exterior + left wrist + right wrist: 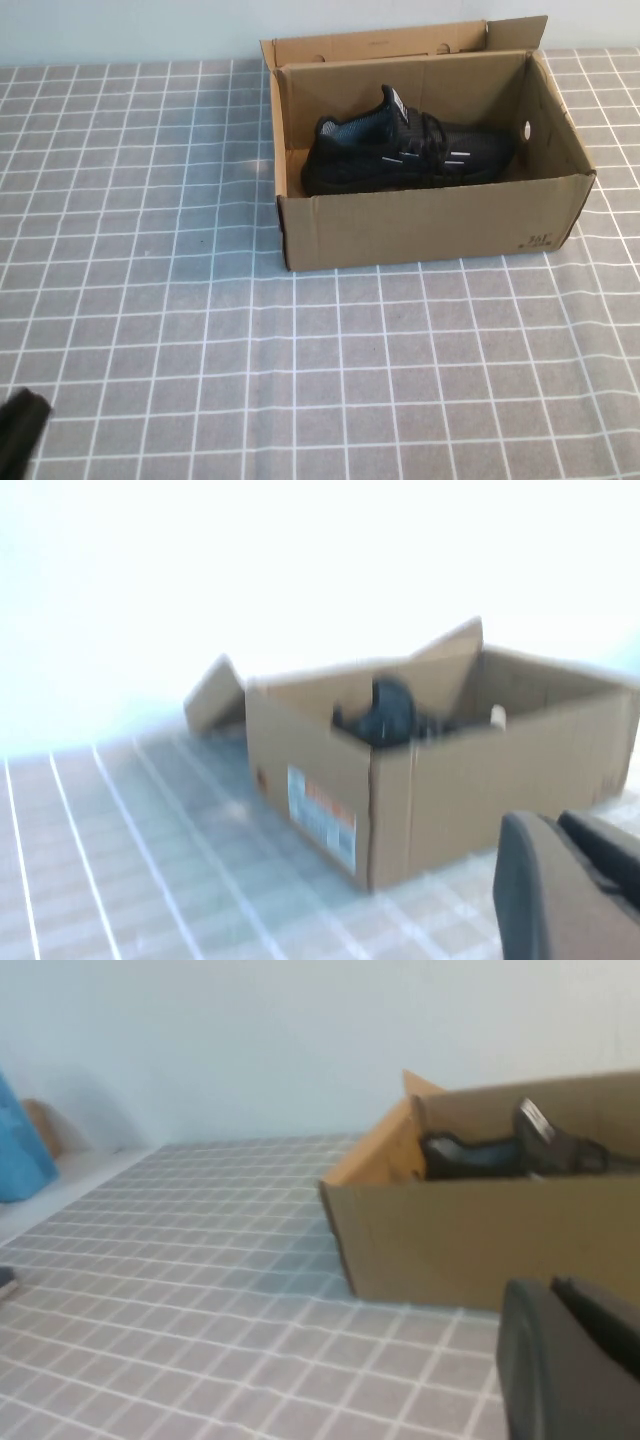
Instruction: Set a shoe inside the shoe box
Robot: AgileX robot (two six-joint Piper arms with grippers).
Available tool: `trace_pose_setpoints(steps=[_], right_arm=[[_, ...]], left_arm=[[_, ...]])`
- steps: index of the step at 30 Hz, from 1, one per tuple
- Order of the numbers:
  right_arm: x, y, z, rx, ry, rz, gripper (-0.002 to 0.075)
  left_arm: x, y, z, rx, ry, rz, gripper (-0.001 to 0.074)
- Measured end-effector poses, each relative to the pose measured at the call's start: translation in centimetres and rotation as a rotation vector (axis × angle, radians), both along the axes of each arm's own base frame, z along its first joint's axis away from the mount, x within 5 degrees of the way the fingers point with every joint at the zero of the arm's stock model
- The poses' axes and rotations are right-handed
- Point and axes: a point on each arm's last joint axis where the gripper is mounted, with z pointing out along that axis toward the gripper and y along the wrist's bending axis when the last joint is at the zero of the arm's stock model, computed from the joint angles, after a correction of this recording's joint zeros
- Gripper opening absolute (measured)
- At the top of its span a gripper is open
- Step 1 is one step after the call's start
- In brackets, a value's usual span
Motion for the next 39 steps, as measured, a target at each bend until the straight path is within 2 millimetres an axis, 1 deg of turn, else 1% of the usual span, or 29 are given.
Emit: trace_pose_setpoints(steps=[3,6,10,13,24,27,29,32,34,36,39], right_arm=[[0.8,0.2,-2.4,0.000,0.036,-0.022,-0.0016],[1.1,0.3,-4.0,-0.016,0.073,-0.028,-0.0016],[1.3,0.5,-5.5,-0.037,0.113,-0.028,-0.0016],[1.4,0.5,-6.4,-0.054,0.141,-0.024,-0.0016],[1.0,0.8,-7.5,-0.111,0.228,0.019,-0.0016],[1.0,0.7,-7.6,-0.114,0.235,0.006,-0.0016],[1.3,0.4,-7.6,-0.164,0.196,-0.057,-0.0016],[1.9,-0.6,-7.2,-0.291,0.078,-0.205,-0.0016],[2.2,-1.1,-6.8,-0.326,0.021,-0.303,-0.0016],[2.4,-1.5,-6.6,-0.336,0.002,-0.376,-0.0016],[2.5,-1.9,-6.6,-0.332,0.028,-0.449,-0.0016]], left_arm=[[0.4,-0.2,-2.0,0.029,0.052,0.000,0.0000],[0.6,-0.3,-3.7,0.054,0.099,0.000,0.0001],[0.8,-0.4,-5.6,0.084,0.150,0.000,0.0000],[0.8,-0.4,-6.2,0.109,0.195,-0.005,-0.0001],[0.7,-0.4,-6.6,0.127,0.231,-0.009,-0.0001],[0.7,-0.4,-6.6,0.129,0.235,-0.010,-0.0001],[0.7,-0.4,-6.6,0.129,0.235,-0.010,-0.0001],[0.7,-0.4,-6.6,0.129,0.235,-0.010,-0.0001],[0.7,-0.4,-6.6,0.129,0.235,-0.010,-0.0001],[0.7,-0.4,-6.6,0.129,0.235,-0.010,-0.0001],[0.7,-0.4,-6.6,0.129,0.235,-0.010,-0.0001]])
